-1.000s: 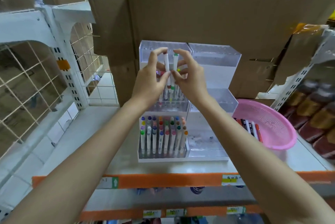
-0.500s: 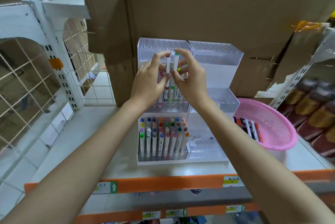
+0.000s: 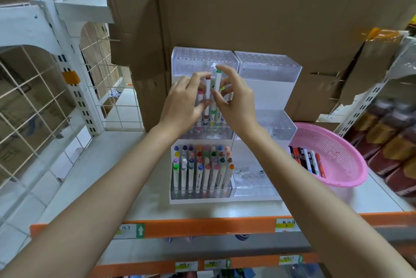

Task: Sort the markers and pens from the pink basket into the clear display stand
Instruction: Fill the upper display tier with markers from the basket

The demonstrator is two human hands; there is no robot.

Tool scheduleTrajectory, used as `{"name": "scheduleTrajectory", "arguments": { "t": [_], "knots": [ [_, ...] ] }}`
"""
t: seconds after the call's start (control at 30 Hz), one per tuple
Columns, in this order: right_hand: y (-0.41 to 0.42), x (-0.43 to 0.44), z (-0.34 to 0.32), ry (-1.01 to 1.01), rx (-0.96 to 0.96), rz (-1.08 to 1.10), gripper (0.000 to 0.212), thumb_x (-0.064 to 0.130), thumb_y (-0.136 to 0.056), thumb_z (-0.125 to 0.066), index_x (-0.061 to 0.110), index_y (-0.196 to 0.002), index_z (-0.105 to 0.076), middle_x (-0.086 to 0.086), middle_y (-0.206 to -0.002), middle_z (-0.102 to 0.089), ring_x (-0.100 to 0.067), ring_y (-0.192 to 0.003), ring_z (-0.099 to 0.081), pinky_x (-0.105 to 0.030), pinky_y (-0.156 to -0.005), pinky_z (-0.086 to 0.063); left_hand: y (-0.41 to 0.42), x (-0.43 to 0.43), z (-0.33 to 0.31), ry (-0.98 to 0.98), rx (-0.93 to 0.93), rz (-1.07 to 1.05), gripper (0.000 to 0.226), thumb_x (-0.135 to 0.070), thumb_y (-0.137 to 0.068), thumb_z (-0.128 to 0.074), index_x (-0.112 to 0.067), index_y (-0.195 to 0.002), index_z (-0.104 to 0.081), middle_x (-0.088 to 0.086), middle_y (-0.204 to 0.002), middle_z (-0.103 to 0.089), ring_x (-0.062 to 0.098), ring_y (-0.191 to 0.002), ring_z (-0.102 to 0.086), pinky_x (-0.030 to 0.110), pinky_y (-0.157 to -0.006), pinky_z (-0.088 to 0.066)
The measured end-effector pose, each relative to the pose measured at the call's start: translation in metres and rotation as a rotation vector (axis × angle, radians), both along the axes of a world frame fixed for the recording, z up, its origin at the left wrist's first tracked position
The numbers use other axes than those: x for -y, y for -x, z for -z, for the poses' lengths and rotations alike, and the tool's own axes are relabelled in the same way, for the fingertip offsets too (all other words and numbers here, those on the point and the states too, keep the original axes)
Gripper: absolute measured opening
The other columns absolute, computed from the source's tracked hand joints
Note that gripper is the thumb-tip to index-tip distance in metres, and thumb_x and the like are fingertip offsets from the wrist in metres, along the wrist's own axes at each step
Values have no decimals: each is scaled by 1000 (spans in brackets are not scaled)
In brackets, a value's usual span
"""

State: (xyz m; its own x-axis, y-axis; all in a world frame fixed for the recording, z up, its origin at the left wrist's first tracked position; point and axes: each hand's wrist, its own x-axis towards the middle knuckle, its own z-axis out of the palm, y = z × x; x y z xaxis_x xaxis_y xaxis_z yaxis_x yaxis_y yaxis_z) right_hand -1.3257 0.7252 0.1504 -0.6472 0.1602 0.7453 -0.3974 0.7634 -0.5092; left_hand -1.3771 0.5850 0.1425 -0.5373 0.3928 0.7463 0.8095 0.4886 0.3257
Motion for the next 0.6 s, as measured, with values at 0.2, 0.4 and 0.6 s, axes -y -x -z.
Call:
{"name": "scheduleTrajectory", "arguments": {
  "t": [0.2,0.4,0.6],
  "knots": [
    [-1,-1,1,-3,9,13,44,6,-87,-67,17,-127,-55,1,-86,-58,-16,-68,-59,-9,-57,-41,-1,1,-4,-3,-2,8,55,-21,-79,-75,-15,-127,-51,2,-95,-63,19,-95,-57,24,-91,-32],
    [-2,-2,6,-4,23,6,43,6,-86,-67,15,-127,-56,-4,-87,-60,-15,-64,-60,-14,-58,-47,-2,3,-7,1,-42,36,49,-18,-77,-75,-14,-121,-53,-1,-89,-64,19,-90,-58,29,-89,-34],
    [-3,-3,6,10,44,-6,42,4,-86,-66,16,-126,-55,-1,-85,-58,-11,-62,-59,-10,-59,-46,-1,3,-5,34,-67,19,50,-20,-76,-76,-15,-120,-54,-2,-89,-64,18,-91,-58,28,-88,-32]
  ]
}}
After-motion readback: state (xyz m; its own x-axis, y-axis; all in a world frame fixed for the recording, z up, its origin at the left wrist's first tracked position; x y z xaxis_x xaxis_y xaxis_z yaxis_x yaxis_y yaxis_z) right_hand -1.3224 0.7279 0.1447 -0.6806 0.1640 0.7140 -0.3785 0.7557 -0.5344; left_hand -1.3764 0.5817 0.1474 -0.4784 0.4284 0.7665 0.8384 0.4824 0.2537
